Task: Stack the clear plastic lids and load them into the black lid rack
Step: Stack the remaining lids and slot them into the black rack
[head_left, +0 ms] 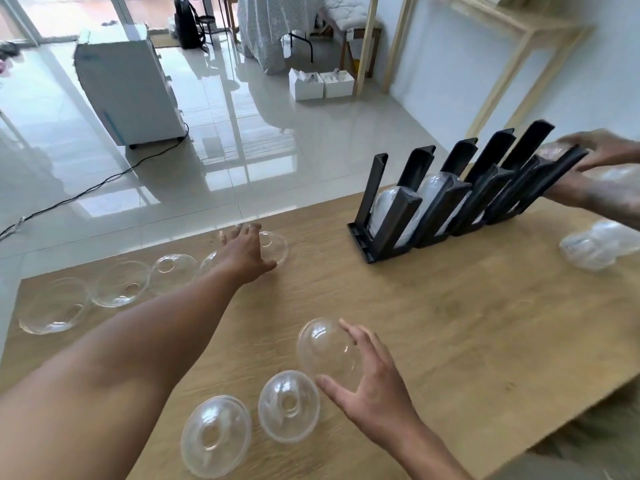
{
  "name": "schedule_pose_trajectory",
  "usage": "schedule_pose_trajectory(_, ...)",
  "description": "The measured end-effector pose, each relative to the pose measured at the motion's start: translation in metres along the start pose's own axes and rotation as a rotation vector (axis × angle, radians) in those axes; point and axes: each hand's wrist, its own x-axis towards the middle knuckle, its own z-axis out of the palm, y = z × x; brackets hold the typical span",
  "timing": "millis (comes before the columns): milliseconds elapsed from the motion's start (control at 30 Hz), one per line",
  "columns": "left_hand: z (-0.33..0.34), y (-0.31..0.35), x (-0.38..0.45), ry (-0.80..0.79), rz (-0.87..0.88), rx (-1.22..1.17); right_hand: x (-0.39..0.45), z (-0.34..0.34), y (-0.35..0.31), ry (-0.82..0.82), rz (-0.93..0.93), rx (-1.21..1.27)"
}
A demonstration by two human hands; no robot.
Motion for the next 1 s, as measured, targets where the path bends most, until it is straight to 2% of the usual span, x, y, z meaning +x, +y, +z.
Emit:
schedule_pose_trajectory(133, 0.006, 0.006, 0.000, 0.048, 0.051, -0.077, -0.018, 0.012, -0.004, -0.017, -0.061, -0.055)
schedule_pose_trajectory(267, -0.005, 0.022, -0.031, 0.156, 0.122, -0.257, -0.021, 0.028, -0.007, -0.080, -0.116, -0.110)
schedule_pose_trajectory(433, -0.029, 0.015, -0.101, 0.300, 0.204, -0.333, -0.026, 0.047, -0.003, -0.138, -0.182, -0.143)
schedule_pose_trajectory(600, -0.040, -0.017, -0.188, 0.390, 0.146, -0.401, -0.032, 0.060, 0.006, -0.170, -0.221, -0.115)
schedule_pose_trajectory(700, -0.033, -0.038, -0.241, 0.391, 0.072, -0.413, -0.034, 0.064, 0.011, -0.182, -0.228, -0.081)
schedule_pose_trajectory(833, 0.000, -0.055, -0.301, 0.317, -0.004, -0.461, -0.033, 0.068, 0.015, -0.226, -0.231, -0.056)
schedule_pose_trajectory(1000, 0.046, -0.053, -0.333, 0.268, -0.026, -0.481, -0.035, 0.070, 0.019, -0.235, -0.238, -0.035)
